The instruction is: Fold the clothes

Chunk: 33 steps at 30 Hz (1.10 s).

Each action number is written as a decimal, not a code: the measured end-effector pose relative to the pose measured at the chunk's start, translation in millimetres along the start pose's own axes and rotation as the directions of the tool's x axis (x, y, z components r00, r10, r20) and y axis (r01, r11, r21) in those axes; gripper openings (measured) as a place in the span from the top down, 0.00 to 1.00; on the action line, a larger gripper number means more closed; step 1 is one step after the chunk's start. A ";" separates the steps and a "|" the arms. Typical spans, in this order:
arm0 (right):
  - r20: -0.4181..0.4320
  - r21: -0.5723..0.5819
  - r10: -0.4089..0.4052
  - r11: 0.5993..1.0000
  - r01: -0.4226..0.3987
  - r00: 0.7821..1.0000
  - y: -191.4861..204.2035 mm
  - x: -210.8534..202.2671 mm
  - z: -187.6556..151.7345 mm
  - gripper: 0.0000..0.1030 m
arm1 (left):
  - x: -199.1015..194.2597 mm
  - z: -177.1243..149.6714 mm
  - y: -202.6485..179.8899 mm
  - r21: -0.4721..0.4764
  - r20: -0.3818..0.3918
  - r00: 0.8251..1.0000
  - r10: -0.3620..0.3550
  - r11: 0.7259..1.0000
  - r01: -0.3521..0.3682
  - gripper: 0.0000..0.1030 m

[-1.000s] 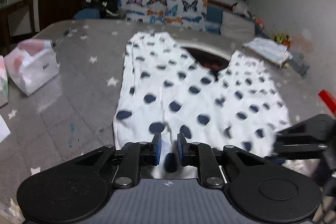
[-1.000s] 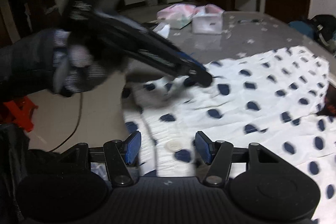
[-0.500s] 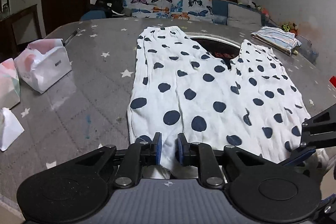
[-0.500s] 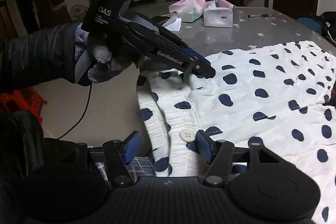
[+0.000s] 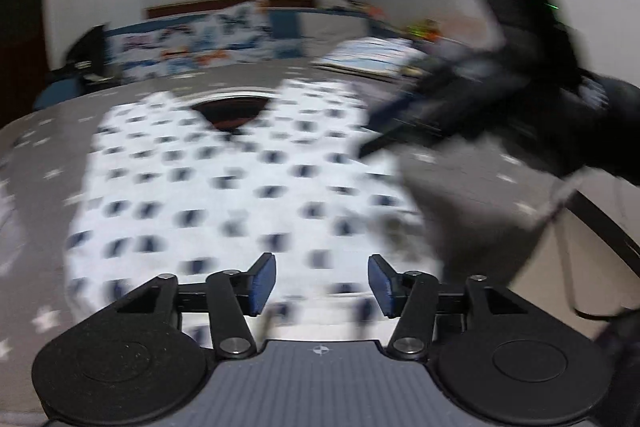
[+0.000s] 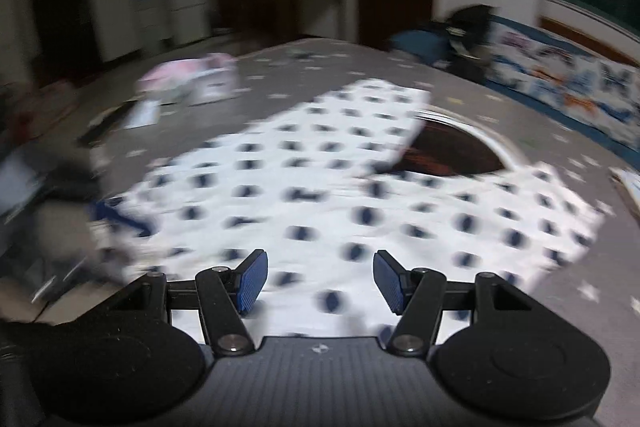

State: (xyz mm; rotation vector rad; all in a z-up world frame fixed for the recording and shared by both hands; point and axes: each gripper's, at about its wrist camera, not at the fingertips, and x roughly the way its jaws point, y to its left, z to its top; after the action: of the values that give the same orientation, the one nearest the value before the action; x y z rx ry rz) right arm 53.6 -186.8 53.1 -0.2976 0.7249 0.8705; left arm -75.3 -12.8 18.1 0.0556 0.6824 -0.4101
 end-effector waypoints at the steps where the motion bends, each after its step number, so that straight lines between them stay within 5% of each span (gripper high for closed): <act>1: -0.002 0.027 -0.024 0.999 0.024 1.000 -8.5 1.8 -1.3 0.42 | 5.8 0.6 -9.4 0.020 -0.007 1.000 -0.023 1.000 0.023 0.47; 5: -0.010 0.115 -0.100 0.988 0.101 0.995 -39.7 4.3 -10.0 0.42 | 26.9 -3.0 -38.3 0.117 -0.054 0.997 -0.056 0.991 0.062 0.47; 10: -0.008 0.200 -0.166 0.966 0.165 0.986 -74.3 8.6 -17.6 0.44 | 42.0 -10.1 -49.5 0.178 -0.097 0.995 0.001 0.984 0.016 0.49; 14: -0.016 0.284 -0.226 0.933 0.221 0.974 -111.3 17.5 -19.4 0.50 | 45.8 -11.3 -49.7 0.215 -0.099 0.995 0.027 0.977 -0.005 0.75; 18: -0.024 0.403 -0.275 0.877 0.261 0.961 -154.8 32.0 -16.3 0.55 | 41.2 -3.8 -42.1 0.175 -0.097 0.995 0.001 0.984 0.016 0.88; 26: -0.059 0.504 -0.359 0.795 0.338 0.932 -214.7 75.8 -1.7 0.59 | 22.3 19.5 -14.8 0.034 -0.051 0.996 -0.070 0.997 0.071 0.89; 33: -0.078 0.486 -0.412 0.780 0.395 0.908 -231.8 100.1 9.9 0.69 | 11.2 29.5 -1.7 -0.017 -0.006 0.995 -0.102 0.995 0.102 0.89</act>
State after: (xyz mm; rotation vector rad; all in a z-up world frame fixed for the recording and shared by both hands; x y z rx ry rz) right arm 282.0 -267.2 -19.2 0.0258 0.7890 0.2566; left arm -50.4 -23.7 34.2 0.0062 0.6975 -0.5029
